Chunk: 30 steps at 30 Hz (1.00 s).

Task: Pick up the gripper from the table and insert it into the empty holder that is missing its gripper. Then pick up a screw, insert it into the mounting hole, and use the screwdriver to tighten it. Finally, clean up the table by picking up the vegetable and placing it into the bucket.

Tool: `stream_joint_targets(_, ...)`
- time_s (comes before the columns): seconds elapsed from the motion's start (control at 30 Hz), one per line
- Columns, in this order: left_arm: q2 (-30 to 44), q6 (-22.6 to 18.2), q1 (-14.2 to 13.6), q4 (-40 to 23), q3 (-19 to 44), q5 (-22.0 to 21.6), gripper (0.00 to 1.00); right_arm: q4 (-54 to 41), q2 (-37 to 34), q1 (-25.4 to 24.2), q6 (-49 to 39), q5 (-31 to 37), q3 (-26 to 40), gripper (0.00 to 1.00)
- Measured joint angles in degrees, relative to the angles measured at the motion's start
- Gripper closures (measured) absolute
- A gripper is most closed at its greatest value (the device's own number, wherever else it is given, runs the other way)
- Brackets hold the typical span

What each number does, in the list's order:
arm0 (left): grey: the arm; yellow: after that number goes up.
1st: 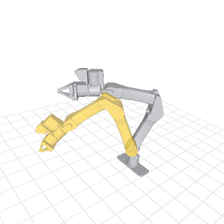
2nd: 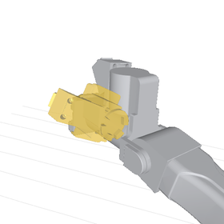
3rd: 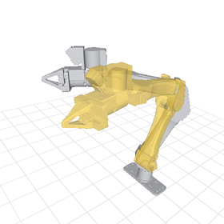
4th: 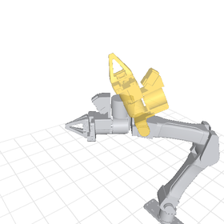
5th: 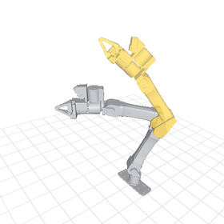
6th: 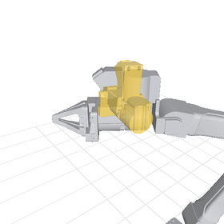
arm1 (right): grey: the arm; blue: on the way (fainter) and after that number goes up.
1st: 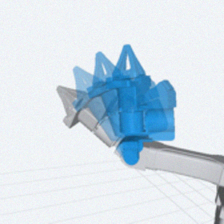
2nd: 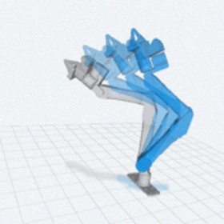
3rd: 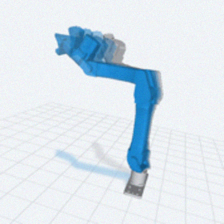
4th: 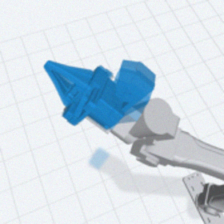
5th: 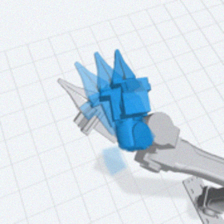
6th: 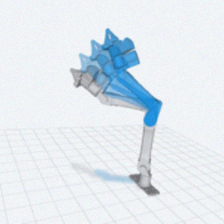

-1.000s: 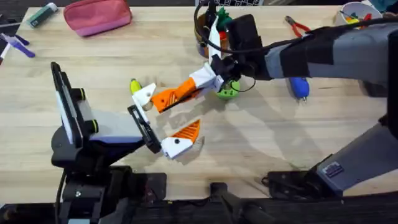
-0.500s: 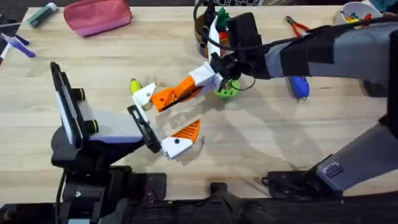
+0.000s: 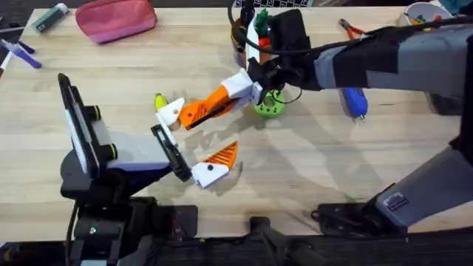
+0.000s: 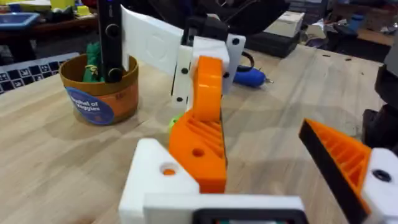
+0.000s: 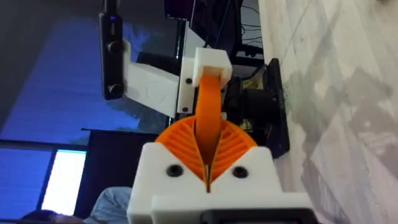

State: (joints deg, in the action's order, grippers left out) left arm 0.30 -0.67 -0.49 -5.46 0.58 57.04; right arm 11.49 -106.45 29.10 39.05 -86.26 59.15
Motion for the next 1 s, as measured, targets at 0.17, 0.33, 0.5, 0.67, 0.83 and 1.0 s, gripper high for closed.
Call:
stream_joint_targets(0.17,0.00,-0.46,0.07,0.08,0.02,-0.57,0.015,-0.02,-0.02,0.28,0.13,1.09,0.72,0.992)
stream_joint_targets(0.33,0.00,-0.48,0.07,0.10,0.02,-0.92,0.015,-0.02,-0.14,0.58,0.17,1.64,1.04,0.992)
stream_joint_targets(0.5,0.00,-0.42,0.07,0.08,0.02,-0.94,0.015,0.02,-0.83,0.96,0.17,2.14,1.68,0.992)
stream_joint_targets(0.67,0.00,-0.36,0.07,0.06,0.02,-0.87,0.015,0.32,-1.60,1.28,0.19,2.22,2.24,0.992)
stream_joint_targets(0.83,0.00,-0.35,0.07,0.06,0.02,-0.88,0.015,1.29,-2.54,1.53,0.20,2.21,3.20,0.992)
stream_joint_targets(1.0,0.00,-0.39,0.07,0.08,0.02,-1.05,0.015,1.28,-3.45,1.78,0.38,2.21,4.73,0.992)
